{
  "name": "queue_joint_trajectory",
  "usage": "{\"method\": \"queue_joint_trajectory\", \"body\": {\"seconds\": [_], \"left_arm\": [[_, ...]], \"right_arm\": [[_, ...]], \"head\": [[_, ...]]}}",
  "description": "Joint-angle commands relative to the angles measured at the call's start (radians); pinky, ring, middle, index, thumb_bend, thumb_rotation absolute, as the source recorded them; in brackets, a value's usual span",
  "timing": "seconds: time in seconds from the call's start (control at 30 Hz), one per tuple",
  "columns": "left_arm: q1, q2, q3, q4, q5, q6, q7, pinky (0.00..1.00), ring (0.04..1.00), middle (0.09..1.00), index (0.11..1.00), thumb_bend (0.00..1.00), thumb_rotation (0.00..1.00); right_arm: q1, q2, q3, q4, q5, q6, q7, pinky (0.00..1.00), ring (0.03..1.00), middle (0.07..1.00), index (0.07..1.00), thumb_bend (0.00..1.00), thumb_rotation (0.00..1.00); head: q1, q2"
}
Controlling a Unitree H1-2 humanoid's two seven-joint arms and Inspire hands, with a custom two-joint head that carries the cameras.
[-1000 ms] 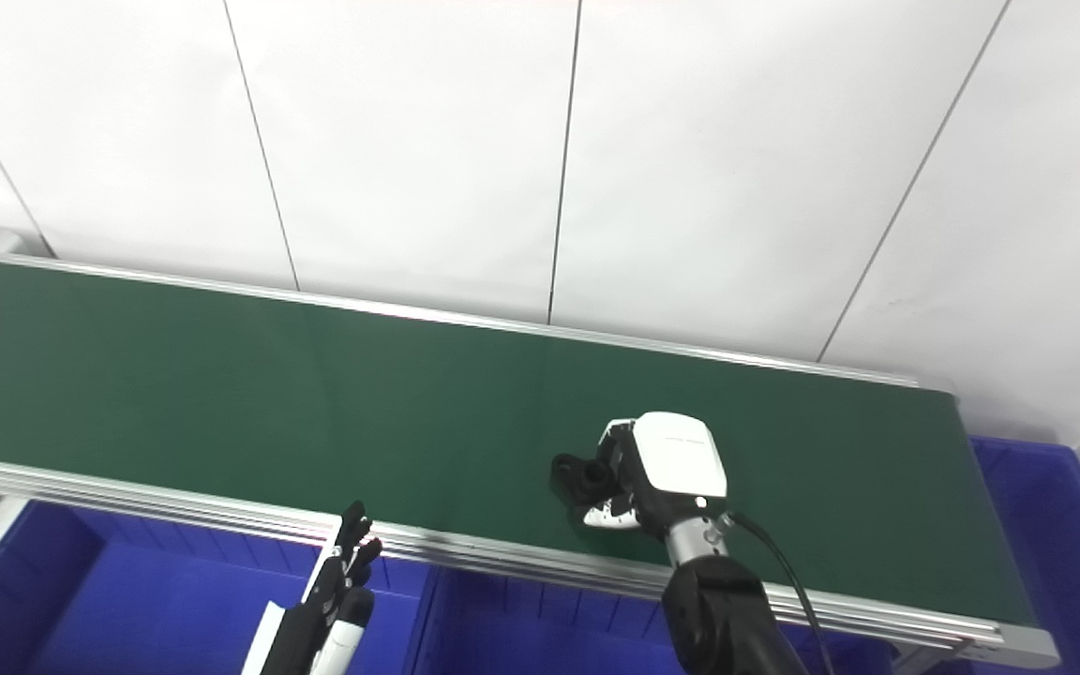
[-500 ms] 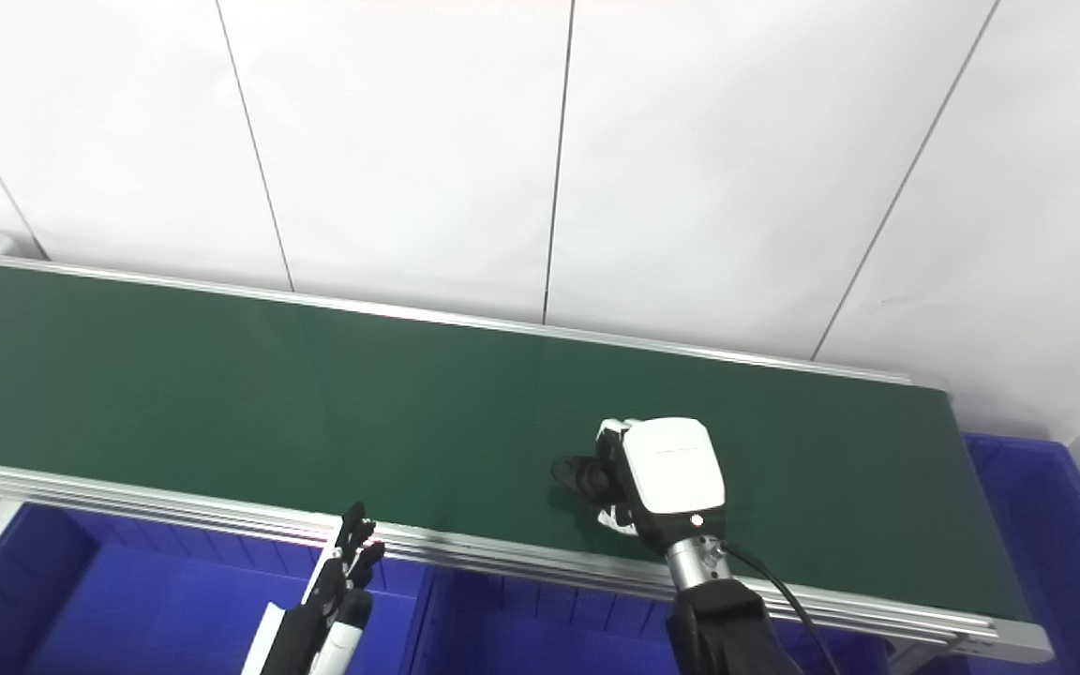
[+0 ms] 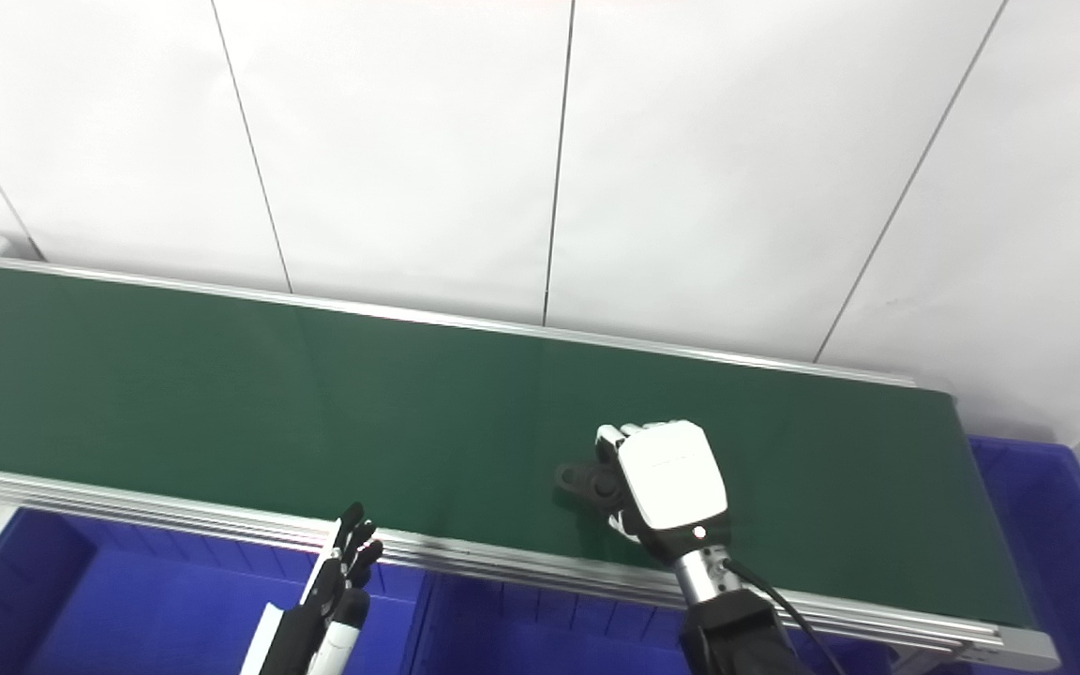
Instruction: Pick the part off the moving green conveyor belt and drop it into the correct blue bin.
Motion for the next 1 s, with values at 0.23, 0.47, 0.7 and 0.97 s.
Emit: {"method": "queue_joint_trajectory", "body": {"seconds": [0.23,0.47,0.7,0.97], "left_arm": [[-0.015,-0.055,-0.045,-0.007,-0.016,-0.010,-0.004,1.00,0.959,0.987,1.000,0.69,0.98],[-0.027,-0.046,-0.034,-0.005,-0.026,-0.006,-0.005,1.00,0.968,0.995,1.000,0.70,0.97],[-0.039,-0.037,-0.023,0.002,-0.022,-0.008,-0.003,0.99,0.956,0.983,1.000,0.70,0.98],[-0.051,-0.030,-0.005,-0.008,-0.025,0.020,-0.004,1.00,0.946,0.982,1.000,0.72,0.99]], "right_arm": [[-0.010,-0.044,0.014,-0.086,-0.045,-0.095,-0.053,0.21,0.250,0.393,0.490,0.53,0.00],[-0.002,-0.071,0.003,-0.144,-0.075,-0.141,-0.085,0.21,0.258,0.401,0.489,0.53,0.00],[0.018,-0.085,-0.012,-0.215,-0.078,-0.169,-0.095,0.21,0.256,0.407,0.490,0.53,0.00],[0.073,-0.103,-0.032,-0.340,-0.112,-0.172,-0.080,0.20,0.252,0.391,0.496,0.52,0.00]], "head": [[-0.011,-0.002],[-0.028,-0.004],[-0.044,-0.002],[-0.076,0.013]]}}
